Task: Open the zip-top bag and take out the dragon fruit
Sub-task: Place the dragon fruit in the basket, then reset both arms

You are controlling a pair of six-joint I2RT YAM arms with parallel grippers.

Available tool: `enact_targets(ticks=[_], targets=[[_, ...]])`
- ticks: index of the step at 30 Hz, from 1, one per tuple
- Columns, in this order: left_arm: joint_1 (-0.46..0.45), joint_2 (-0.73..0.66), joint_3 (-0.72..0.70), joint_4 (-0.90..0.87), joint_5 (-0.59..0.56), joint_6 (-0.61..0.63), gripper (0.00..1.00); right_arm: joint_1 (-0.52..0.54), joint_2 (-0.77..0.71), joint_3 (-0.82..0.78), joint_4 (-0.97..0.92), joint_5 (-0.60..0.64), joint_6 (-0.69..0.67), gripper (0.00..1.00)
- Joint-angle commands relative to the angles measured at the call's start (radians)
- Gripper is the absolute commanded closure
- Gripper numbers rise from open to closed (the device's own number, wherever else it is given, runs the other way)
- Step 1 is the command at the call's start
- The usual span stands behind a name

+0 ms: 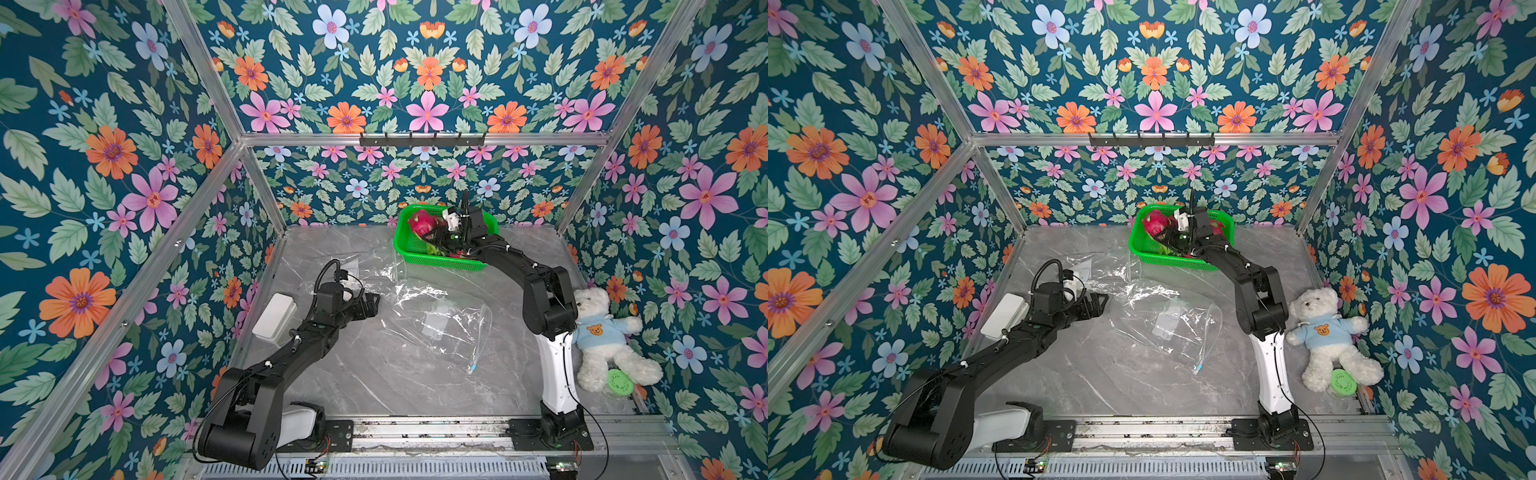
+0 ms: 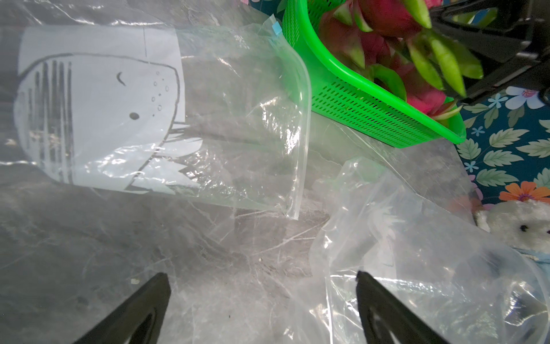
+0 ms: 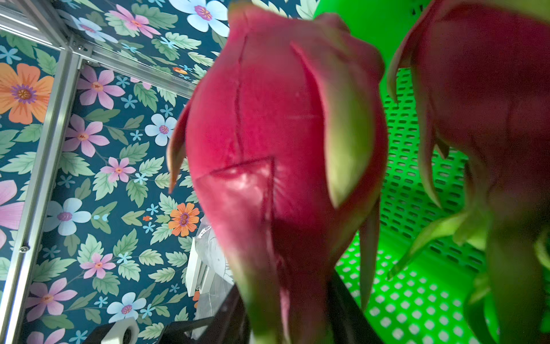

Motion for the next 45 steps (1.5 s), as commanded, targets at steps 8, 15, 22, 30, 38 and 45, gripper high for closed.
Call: enact_targets(ticks=[8,15,22,30,38,45], targets=[[0.002,-0.013,0.007,0.001,-0.009,-0.005,0.01,-0.006,-0.084,-0.039,-0.006,0.009,-0.05,0.5],[0.002,-0.034,0.001,-0.008,-0.045,0.0,0.01,-0.022,-0.168,-0.147,0.058,0.022,-0.046,0.5],[0.032,-0.033,0.014,-0.002,-0.119,0.034,0.01,-0.057,-0.398,-0.387,0.042,0.099,-0.141,0.5],[0.152,-0.056,-0.018,0.057,-0.287,0.07,0.01,-0.17,-0.804,-0.782,-0.028,0.227,-0.245,0.5],[0.228,-0.11,-0.157,0.258,-0.511,0.163,0.01,-0.409,-1.189,-1.179,-0.056,0.394,-0.357,0.42],[0.232,-0.045,-0.235,0.494,-0.632,0.285,0.01,-0.457,-1.312,-1.447,0.142,0.583,-0.443,0.37]])
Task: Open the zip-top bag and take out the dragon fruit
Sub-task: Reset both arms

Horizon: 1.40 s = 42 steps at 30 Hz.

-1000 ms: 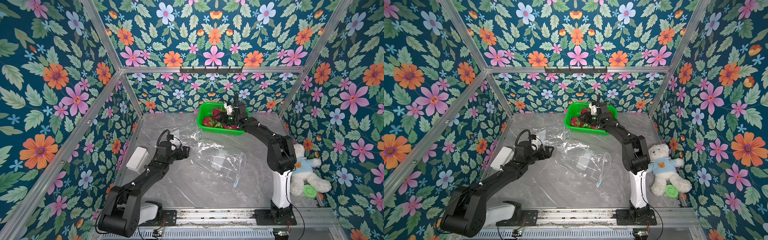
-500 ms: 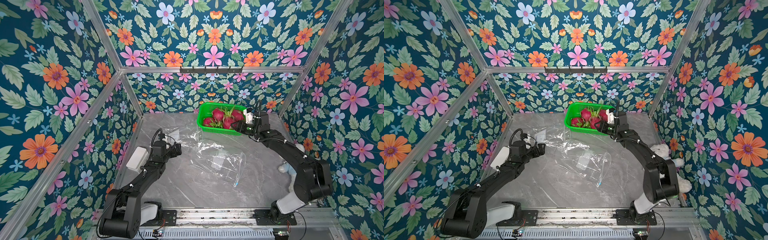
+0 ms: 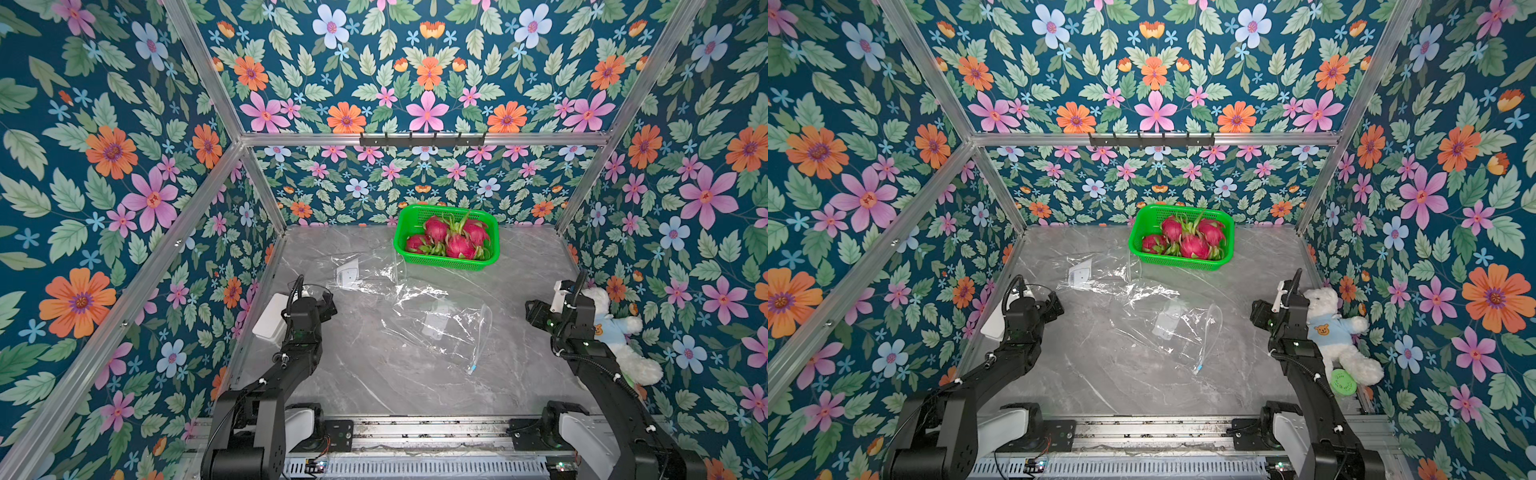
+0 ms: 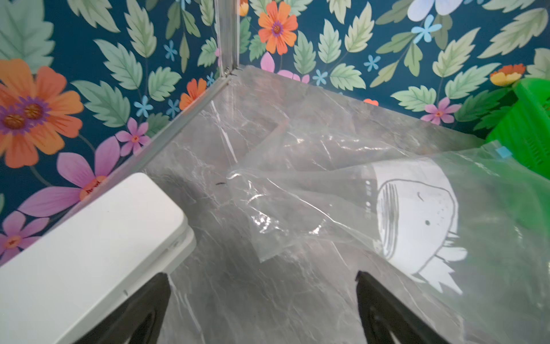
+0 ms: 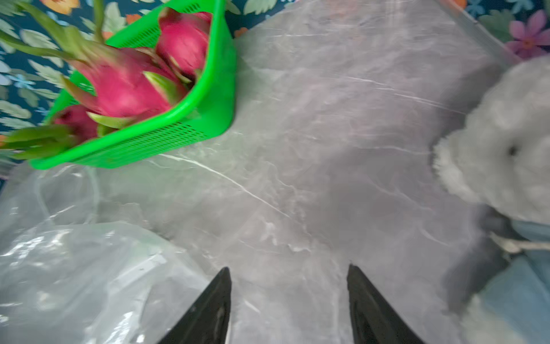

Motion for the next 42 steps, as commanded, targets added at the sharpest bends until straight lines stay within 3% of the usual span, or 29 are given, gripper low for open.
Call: enact_targets(ticks=[1,6,9,11,14,18,21,22,23,25,27,29,42], targets=[[0.001,0.062,-0.024,0.214,-0.103,0.112,0.01,-0.003,0.002,-0.066,0.186,0.109,-0.071,0.37],[0.003,0.25,-0.015,0.454,-0.075,0.192,0.01,-0.004,0.126,-0.102,0.404,0.121,-0.108,0.37],[0.003,0.286,0.037,0.397,-0.002,0.19,0.01,-0.004,0.216,-0.137,0.602,0.091,-0.11,0.37],[0.004,0.325,-0.027,0.566,0.058,0.199,0.01,-0.003,0.27,-0.17,0.765,0.071,-0.11,0.38],[0.006,0.405,-0.085,0.753,0.051,0.188,0.01,0.02,0.309,-0.178,0.845,0.102,-0.159,0.38],[0.004,0.407,-0.038,0.649,0.094,0.214,0.01,0.035,0.39,-0.164,0.898,0.101,-0.184,0.39],[-0.006,0.409,-0.052,0.678,0.101,0.232,0.01,0.061,0.563,-0.163,1.083,0.092,-0.223,0.39],[-0.008,0.41,-0.055,0.687,0.111,0.238,0.01,0.083,0.571,-0.157,1.085,0.116,-0.241,0.39],[-0.008,0.413,-0.052,0.686,0.122,0.244,0.01,0.087,0.521,-0.13,0.938,0.107,-0.246,0.38],[-0.007,0.413,-0.042,0.667,0.133,0.241,0.01,0.092,0.572,-0.118,1.0,0.098,-0.255,0.37],[0.0,0.413,-0.034,0.65,0.154,0.236,0.01,0.091,0.537,-0.101,0.9,0.097,-0.25,0.36],[0.011,0.414,-0.027,0.638,0.174,0.23,0.01,0.091,0.552,-0.11,0.948,0.118,-0.246,0.01],[0.03,0.412,-0.021,0.622,0.211,0.223,0.01,0.094,0.552,-0.112,0.947,0.11,-0.25,0.01]])
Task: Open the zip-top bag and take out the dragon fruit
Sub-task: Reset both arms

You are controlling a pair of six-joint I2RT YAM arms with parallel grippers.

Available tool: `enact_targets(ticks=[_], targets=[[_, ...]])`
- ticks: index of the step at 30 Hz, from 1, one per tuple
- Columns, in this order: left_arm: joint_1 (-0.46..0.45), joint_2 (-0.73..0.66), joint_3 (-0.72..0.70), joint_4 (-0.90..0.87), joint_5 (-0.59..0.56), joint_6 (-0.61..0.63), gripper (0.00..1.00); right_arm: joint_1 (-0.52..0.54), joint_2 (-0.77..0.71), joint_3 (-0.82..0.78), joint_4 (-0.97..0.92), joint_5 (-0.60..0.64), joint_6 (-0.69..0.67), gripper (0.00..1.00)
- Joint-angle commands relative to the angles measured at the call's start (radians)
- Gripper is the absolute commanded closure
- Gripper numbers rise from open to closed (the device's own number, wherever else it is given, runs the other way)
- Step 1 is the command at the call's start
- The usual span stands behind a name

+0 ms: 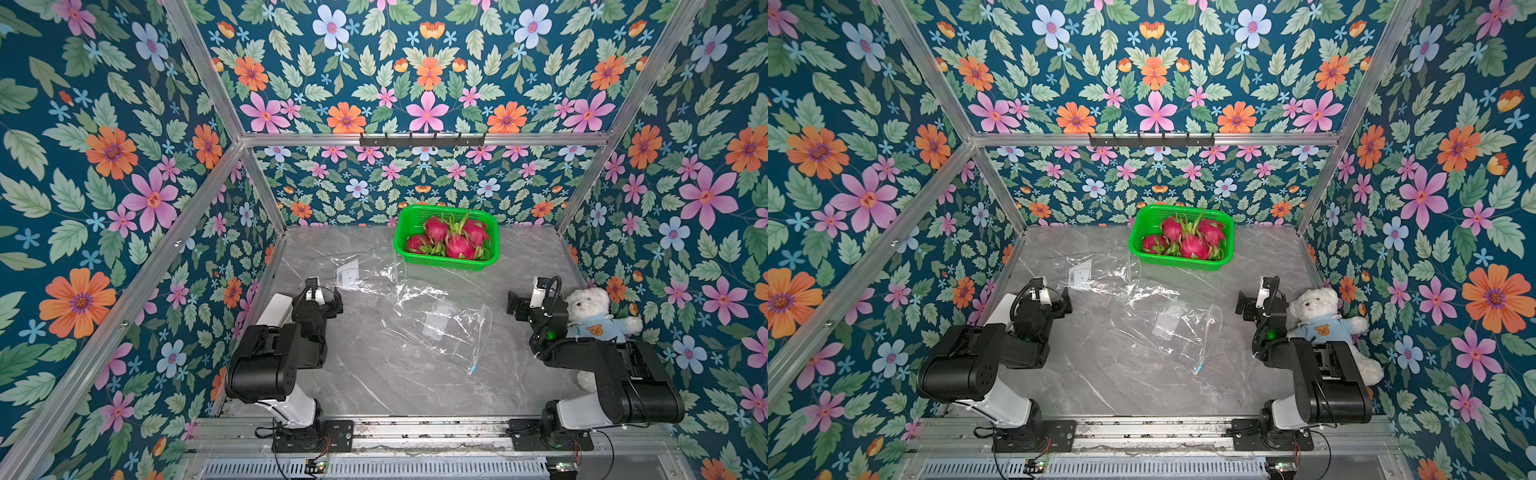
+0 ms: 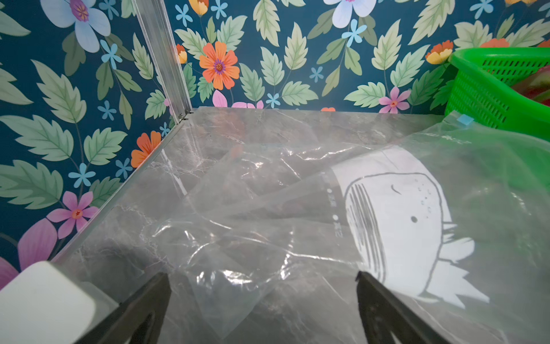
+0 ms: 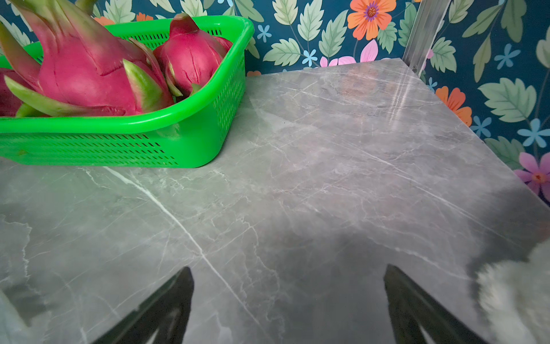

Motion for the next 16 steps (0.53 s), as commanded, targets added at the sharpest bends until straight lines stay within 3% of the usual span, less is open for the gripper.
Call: enact_targets(ticks=[1,16], targets=[[0.002,-0.003,0.001,0.023,0.023,-0.001,0.01,0.001,0.0,0.002,0.029,-0.005,-0.017,0.01],[-0.006,-0.004,-0.006,0.035,0.005,0.005,0.01,0.001,0.001,0.004,0.031,-0.008,-0.016,0.01]])
